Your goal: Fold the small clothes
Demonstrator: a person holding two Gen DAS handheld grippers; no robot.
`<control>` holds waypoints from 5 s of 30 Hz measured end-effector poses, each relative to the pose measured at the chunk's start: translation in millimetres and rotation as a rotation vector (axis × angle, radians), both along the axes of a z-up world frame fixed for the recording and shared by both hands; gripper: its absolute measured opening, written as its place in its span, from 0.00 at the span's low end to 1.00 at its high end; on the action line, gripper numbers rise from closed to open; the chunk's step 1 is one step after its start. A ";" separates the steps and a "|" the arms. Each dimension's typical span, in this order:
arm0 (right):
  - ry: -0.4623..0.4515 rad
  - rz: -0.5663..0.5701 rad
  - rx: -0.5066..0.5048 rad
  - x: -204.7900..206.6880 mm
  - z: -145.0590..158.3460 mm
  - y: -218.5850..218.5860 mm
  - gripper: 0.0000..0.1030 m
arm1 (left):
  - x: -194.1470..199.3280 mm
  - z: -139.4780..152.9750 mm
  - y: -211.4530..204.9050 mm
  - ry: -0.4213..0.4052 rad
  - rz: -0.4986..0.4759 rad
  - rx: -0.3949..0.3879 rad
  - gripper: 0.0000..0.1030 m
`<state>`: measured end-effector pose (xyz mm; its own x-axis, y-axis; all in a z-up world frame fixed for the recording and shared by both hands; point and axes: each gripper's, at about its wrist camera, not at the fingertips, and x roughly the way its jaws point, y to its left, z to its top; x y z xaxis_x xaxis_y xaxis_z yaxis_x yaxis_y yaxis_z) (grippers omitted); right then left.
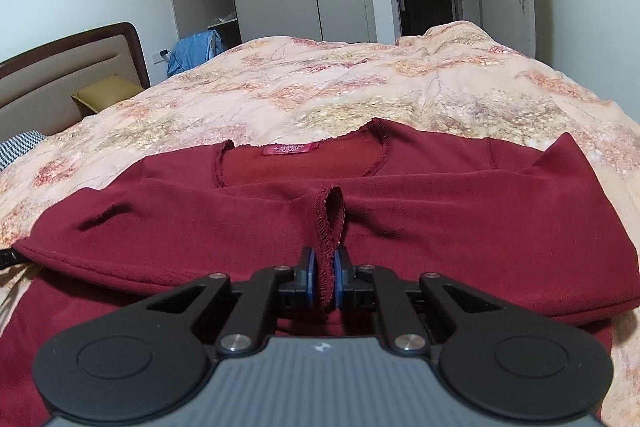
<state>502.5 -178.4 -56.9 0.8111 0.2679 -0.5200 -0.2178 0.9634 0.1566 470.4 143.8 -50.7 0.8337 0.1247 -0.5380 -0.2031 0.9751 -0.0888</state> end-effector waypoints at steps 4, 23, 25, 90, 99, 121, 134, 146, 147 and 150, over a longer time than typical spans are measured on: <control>-0.001 -0.007 -0.006 -0.4 -1.9 0.7 0.12 | -4.5 1.7 2.0 0.013 -0.026 -0.028 0.26; -0.049 0.017 -0.011 -123.0 34.4 -72.4 1.00 | -127.0 22.2 -23.6 0.033 -0.118 -0.103 0.99; -0.044 0.002 -0.026 -141.3 33.1 -80.7 1.00 | -140.4 20.7 -28.1 0.038 -0.129 -0.129 0.99; 0.089 -0.015 0.233 -335.6 10.7 -127.4 0.09 | -280.1 31.1 -59.4 0.073 -0.176 -0.249 0.05; 0.076 0.039 0.206 -353.5 22.0 -137.3 0.17 | -279.9 7.1 -50.1 0.105 -0.138 -0.265 0.05; 0.120 -0.123 0.193 -290.3 -0.3 -121.4 0.51 | -266.4 -0.4 -33.6 0.108 -0.126 -0.281 0.06; 0.023 -0.135 0.089 -310.4 22.5 -143.4 0.05 | -281.3 1.9 -45.5 0.100 -0.130 -0.288 0.06; 0.157 -0.110 0.339 -312.3 -13.1 -158.2 0.26 | -286.9 11.1 -53.5 0.077 -0.141 -0.275 0.06; 0.153 -0.103 0.316 -312.9 -11.8 -155.8 0.14 | -289.8 16.0 -56.1 0.062 -0.148 -0.261 0.05; 0.119 -0.069 0.259 -319.0 -0.1 -150.1 0.06 | -300.5 35.0 -60.2 0.007 -0.164 -0.242 0.05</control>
